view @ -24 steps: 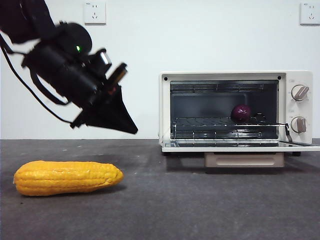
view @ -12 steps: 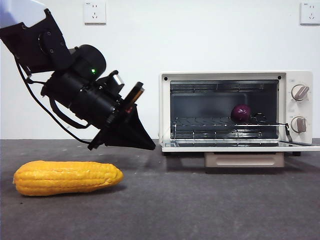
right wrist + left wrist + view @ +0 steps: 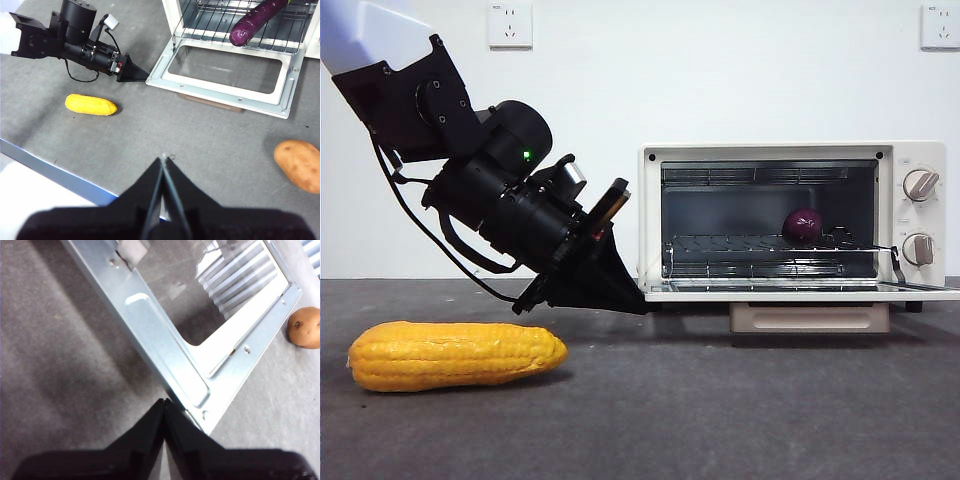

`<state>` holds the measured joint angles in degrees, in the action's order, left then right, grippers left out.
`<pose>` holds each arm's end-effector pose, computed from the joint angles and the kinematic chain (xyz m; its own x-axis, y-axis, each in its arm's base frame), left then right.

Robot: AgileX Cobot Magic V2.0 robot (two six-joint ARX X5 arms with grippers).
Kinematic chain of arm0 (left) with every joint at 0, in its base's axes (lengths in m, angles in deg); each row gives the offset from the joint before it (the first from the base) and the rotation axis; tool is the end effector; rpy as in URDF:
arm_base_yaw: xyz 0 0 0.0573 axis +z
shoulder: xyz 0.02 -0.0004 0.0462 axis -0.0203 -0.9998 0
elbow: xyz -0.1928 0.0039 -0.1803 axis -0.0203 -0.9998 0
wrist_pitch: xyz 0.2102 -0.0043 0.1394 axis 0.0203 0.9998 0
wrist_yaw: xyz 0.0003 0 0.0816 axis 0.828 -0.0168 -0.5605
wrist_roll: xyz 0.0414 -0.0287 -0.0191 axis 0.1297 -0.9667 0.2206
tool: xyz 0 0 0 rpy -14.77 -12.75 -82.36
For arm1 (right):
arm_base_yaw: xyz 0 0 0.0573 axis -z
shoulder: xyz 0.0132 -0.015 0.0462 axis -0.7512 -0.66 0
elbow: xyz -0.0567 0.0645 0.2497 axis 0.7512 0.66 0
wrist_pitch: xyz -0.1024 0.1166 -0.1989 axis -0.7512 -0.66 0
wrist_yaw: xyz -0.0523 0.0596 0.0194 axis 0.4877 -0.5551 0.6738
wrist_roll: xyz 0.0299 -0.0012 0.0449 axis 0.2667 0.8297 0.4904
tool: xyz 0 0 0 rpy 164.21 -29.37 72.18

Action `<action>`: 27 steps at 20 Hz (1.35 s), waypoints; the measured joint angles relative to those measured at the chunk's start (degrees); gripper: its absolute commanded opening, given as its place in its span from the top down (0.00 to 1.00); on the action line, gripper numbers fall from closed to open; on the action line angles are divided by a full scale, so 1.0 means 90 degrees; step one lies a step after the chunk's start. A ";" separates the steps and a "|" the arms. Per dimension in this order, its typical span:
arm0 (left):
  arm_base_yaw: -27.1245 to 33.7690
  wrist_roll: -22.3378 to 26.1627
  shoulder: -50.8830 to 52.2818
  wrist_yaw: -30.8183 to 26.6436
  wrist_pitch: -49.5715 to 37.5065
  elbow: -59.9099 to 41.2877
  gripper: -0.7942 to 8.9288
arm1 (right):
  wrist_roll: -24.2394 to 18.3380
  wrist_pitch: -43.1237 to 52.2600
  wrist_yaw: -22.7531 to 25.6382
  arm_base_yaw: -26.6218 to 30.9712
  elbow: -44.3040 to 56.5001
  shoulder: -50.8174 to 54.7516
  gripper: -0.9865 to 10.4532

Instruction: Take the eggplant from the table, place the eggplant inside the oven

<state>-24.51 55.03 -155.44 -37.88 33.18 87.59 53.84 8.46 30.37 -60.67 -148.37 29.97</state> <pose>0.3467 -0.1858 0.1411 0.2514 -0.7835 -0.5682 0.5419 0.6004 -0.5881 0.0508 0.0200 0.4089 0.6394 0.4523 -0.6218 -0.4410 0.8782 0.1852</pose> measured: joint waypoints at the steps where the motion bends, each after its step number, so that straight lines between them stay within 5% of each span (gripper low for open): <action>1: 0.0000 -0.0036 -0.0007 -0.0005 -0.0070 -0.0002 0.93 | 0.0000 0.0000 0.0000 0.0000 0.0000 0.0000 0.92; 18: 0.0240 -0.1579 -0.0027 0.0228 -0.2331 -0.0007 0.93 | 0.0000 0.0002 0.0000 0.0000 0.0000 0.0000 0.92; 27: 0.0253 -0.1586 -0.0027 -0.0391 -0.2407 0.1069 0.93 | -0.0002 0.0000 0.0002 0.0000 0.0000 0.0000 0.92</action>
<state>-22.24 40.76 -155.68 -41.40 11.52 97.20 53.82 8.46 30.39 -60.67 -148.37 29.97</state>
